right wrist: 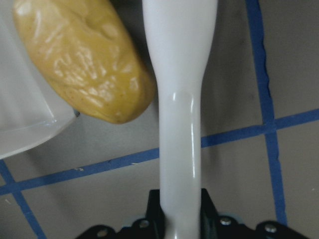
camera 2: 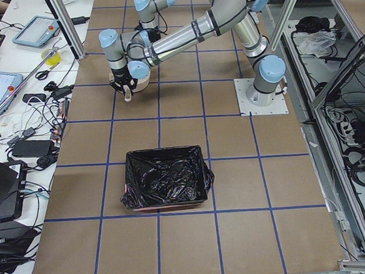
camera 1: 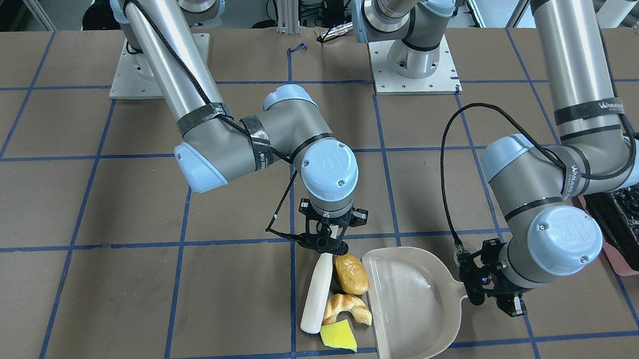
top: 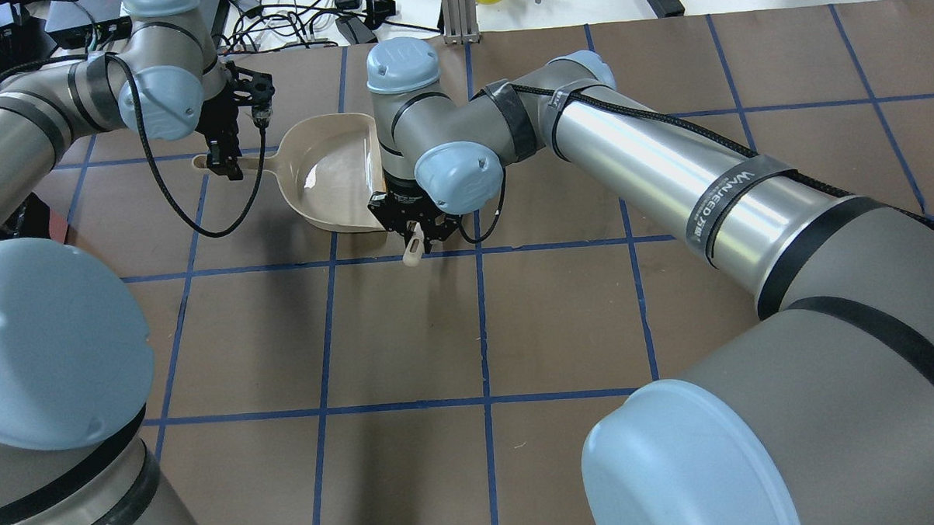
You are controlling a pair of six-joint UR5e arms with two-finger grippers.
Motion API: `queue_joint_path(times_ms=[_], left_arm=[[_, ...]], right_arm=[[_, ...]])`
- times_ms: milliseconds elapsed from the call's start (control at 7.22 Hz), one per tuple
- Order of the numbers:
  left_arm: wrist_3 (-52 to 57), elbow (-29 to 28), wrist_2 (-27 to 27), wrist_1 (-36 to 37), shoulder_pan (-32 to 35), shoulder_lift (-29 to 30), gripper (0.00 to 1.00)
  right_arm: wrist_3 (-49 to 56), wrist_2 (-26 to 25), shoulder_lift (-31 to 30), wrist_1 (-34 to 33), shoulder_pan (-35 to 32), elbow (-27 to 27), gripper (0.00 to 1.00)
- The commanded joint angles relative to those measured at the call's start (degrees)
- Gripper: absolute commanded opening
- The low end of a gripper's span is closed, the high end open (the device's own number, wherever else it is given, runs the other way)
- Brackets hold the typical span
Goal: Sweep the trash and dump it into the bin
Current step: 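Sweep the sponge and potato with the brush toward the dustpan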
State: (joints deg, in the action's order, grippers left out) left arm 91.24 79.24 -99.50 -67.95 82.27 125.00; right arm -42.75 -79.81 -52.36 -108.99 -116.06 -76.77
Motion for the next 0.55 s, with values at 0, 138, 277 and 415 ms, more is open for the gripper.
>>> queue_joint_path(times_ms=[0,138,277,415], left_arm=[[0.0,0.0,0.0,0.0,0.0,0.0,0.00],[0.1,0.0,0.1,0.0,0.0,-0.1,0.00],[0.2,0.0,0.0,0.0,0.0,-0.2,0.00],[0.2,0.0,0.0,0.0,0.0,-0.3,0.00]], right_arm=[[-4.2,3.8,0.6,-2.8,-0.4,0.0,0.00],[-6.3,4.4,1.5,-4.8,-1.0,0.0,0.00],[-7.0,4.6,1.9,-5.9,-1.1,0.0,0.00],[-8.3,5.6,2.0,-6.2,-1.1,0.0,0.00]])
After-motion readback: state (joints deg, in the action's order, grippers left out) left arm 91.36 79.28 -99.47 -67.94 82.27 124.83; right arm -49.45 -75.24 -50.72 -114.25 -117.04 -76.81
